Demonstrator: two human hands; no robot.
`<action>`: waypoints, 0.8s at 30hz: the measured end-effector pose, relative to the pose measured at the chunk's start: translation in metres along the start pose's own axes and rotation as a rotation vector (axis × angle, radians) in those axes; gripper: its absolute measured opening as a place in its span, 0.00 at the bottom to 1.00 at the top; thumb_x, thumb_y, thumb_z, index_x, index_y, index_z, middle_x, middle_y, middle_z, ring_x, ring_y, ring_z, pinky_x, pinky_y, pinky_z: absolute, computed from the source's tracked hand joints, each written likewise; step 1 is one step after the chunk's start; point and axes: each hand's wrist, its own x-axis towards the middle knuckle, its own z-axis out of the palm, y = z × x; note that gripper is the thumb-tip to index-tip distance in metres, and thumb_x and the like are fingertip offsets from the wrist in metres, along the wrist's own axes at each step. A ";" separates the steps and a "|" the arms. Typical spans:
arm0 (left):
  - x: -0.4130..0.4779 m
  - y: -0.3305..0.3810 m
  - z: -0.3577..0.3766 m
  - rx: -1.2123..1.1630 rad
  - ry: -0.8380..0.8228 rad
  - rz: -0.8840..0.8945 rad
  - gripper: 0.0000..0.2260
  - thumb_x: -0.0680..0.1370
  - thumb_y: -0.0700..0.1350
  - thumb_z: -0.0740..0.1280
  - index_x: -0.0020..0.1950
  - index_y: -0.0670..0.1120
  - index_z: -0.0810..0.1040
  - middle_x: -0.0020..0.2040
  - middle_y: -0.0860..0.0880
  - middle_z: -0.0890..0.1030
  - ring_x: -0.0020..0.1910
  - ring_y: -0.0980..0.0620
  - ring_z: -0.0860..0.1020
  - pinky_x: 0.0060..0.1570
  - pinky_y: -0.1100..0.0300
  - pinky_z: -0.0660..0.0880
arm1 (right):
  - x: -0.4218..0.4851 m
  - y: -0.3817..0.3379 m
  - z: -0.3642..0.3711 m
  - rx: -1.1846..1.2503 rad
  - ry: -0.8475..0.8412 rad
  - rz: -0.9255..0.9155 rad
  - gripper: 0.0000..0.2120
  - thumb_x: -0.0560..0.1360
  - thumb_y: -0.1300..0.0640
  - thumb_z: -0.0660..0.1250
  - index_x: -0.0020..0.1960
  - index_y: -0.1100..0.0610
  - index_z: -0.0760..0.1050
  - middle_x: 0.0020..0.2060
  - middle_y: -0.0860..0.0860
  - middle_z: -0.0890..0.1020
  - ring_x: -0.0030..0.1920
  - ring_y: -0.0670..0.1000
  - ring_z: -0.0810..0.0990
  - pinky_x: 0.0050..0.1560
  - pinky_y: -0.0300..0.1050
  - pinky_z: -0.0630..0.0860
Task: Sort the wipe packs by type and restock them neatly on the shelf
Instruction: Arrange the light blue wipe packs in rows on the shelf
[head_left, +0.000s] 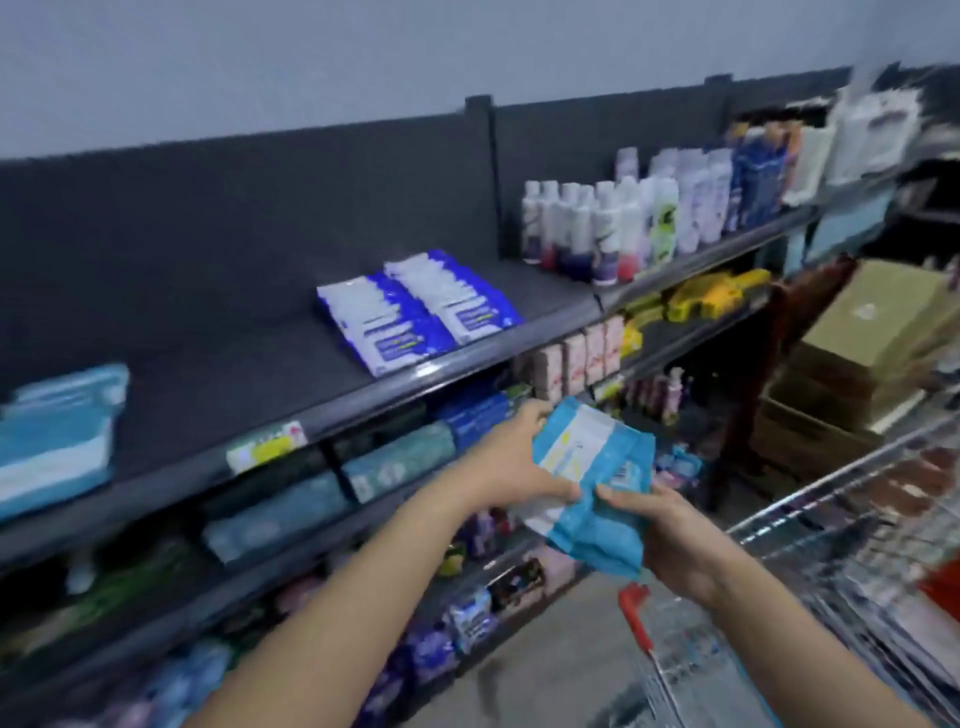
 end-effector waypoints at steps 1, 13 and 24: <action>-0.017 -0.008 -0.021 -0.031 0.063 -0.019 0.33 0.67 0.44 0.79 0.67 0.45 0.66 0.54 0.53 0.74 0.55 0.52 0.76 0.59 0.55 0.73 | 0.006 0.004 0.026 -0.015 -0.031 0.020 0.36 0.44 0.56 0.85 0.51 0.61 0.83 0.51 0.61 0.84 0.44 0.58 0.85 0.40 0.50 0.82; -0.175 -0.135 -0.236 -0.243 0.448 -0.356 0.05 0.69 0.45 0.69 0.44 0.48 0.80 0.43 0.51 0.83 0.45 0.50 0.82 0.47 0.54 0.77 | 0.111 0.080 0.297 -0.346 -0.172 0.127 0.17 0.67 0.66 0.73 0.56 0.64 0.79 0.47 0.60 0.85 0.45 0.60 0.84 0.44 0.53 0.81; -0.267 -0.292 -0.351 -0.542 0.965 -0.521 0.09 0.76 0.35 0.66 0.44 0.44 0.67 0.44 0.48 0.78 0.43 0.50 0.80 0.36 0.54 0.78 | 0.221 0.133 0.450 -0.527 -0.151 0.024 0.13 0.69 0.65 0.73 0.54 0.62 0.78 0.45 0.57 0.85 0.42 0.57 0.85 0.40 0.51 0.82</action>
